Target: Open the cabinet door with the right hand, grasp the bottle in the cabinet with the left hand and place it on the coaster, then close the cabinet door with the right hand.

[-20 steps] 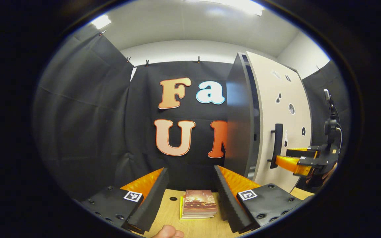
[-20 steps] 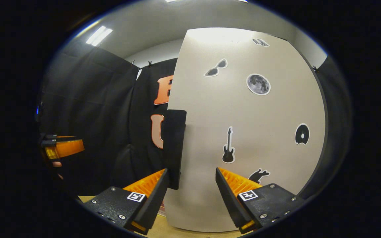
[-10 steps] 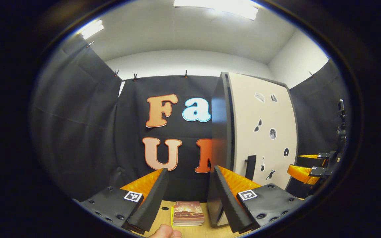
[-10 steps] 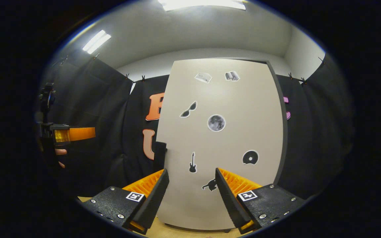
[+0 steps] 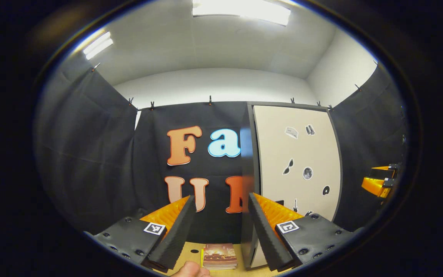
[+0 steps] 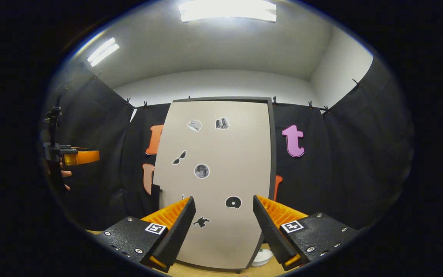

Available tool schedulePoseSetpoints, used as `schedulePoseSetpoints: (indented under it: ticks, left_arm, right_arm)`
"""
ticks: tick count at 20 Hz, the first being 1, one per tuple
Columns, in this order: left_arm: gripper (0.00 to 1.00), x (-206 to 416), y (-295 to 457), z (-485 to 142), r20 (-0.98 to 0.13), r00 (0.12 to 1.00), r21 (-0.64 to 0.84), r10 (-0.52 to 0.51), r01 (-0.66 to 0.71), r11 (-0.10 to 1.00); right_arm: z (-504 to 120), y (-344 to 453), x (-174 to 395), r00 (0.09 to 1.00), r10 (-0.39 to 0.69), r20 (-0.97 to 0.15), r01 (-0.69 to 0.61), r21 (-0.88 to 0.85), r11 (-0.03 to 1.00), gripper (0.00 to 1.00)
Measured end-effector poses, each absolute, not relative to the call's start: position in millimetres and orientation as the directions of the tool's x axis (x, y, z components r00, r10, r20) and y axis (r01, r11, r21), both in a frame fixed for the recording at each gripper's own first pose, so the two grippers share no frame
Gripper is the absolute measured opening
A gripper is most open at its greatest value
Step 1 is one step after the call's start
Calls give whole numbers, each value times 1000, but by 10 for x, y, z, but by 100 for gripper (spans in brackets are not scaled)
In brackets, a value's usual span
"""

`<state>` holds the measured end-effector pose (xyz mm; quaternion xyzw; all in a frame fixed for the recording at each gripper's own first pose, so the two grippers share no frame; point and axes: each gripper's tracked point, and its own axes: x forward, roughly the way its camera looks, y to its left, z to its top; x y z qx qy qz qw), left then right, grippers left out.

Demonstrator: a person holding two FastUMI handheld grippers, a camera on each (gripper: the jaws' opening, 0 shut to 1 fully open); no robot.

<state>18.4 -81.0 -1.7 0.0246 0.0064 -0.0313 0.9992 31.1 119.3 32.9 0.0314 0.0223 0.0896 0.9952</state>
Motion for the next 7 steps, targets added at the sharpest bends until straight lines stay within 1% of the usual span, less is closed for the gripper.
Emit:
schedulePoseSetpoints:
  ticks: [3,4,5,7]
  left_arm:
    - [91,201,-798,160,17,999,73,-43,41,996]
    - [91,198,-788,187,23,999,76,-39,37,996]
    - [91,196,-788,208,28,999,78,-39,37,996]
    - [90,179,-762,239,37,999,80,-31,28,996]
  right_arm:
    - [497,1114,206,982,187,-20,-186,56,981,93]
    - [535,1100,181,982,188,-18,-187,49,981,89]
    - [557,1084,175,983,180,-20,-179,41,983,93]
    - [598,1072,159,985,168,-26,-168,9,986,93]
